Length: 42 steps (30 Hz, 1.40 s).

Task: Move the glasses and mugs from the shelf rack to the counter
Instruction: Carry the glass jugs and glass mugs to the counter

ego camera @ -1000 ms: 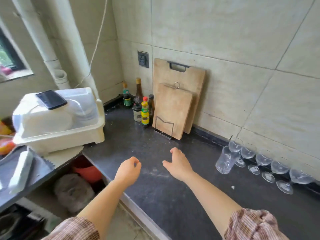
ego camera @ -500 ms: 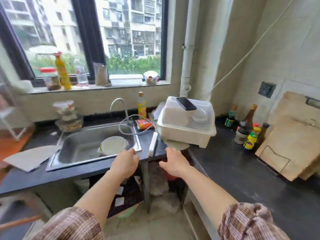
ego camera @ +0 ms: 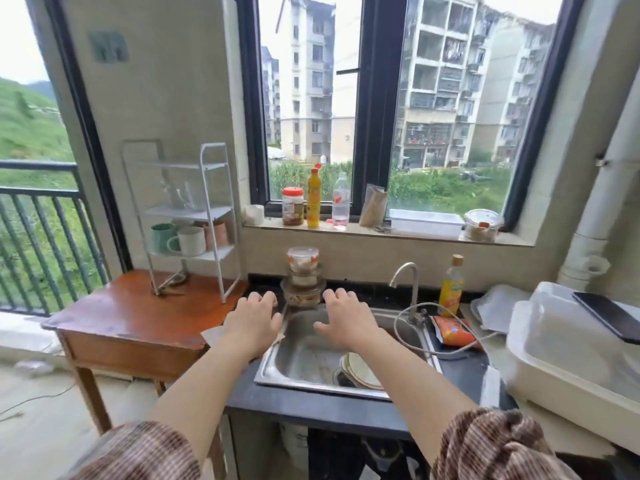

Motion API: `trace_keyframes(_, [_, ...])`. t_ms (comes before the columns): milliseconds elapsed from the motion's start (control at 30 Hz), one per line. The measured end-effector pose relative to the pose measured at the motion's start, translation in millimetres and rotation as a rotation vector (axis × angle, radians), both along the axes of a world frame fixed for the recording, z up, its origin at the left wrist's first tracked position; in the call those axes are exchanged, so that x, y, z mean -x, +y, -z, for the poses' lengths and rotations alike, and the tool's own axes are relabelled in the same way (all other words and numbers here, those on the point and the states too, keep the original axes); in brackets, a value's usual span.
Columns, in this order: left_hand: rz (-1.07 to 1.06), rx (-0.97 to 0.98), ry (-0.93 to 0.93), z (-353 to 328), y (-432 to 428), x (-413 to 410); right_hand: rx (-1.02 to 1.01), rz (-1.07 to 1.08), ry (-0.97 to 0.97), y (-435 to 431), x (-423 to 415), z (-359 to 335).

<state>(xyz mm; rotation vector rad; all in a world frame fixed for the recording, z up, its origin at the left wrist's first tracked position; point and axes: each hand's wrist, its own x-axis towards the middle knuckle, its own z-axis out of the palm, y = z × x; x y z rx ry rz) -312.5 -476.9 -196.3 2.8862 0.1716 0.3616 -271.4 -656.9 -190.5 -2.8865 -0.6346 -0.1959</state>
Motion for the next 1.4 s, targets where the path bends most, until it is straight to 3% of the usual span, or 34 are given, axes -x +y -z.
trace_keyframes(300, [-0.198, -0.104, -0.028, -36.0, 152.3, -112.3, 0.018, -0.152, -0.084, 167.8, -138.6, -29.7])
trace_keyframes(633, [-0.328, 0.059, -0.071, -41.2, 297.3, -191.4, -0.025, -0.277, -0.074, 323.2, -228.3, -37.4])
trace_keyframes(1000, [-0.197, 0.304, -0.097, -44.9, 449.1, -327.7, -0.110, -0.139, -0.007, 476.2, -328.5, -44.6])
trace_keyframes(1400, [-0.055, 0.920, -0.187, -56.6, 517.5, -442.0, -0.821, 0.160, 0.288, 571.1, -407.5, -56.0])
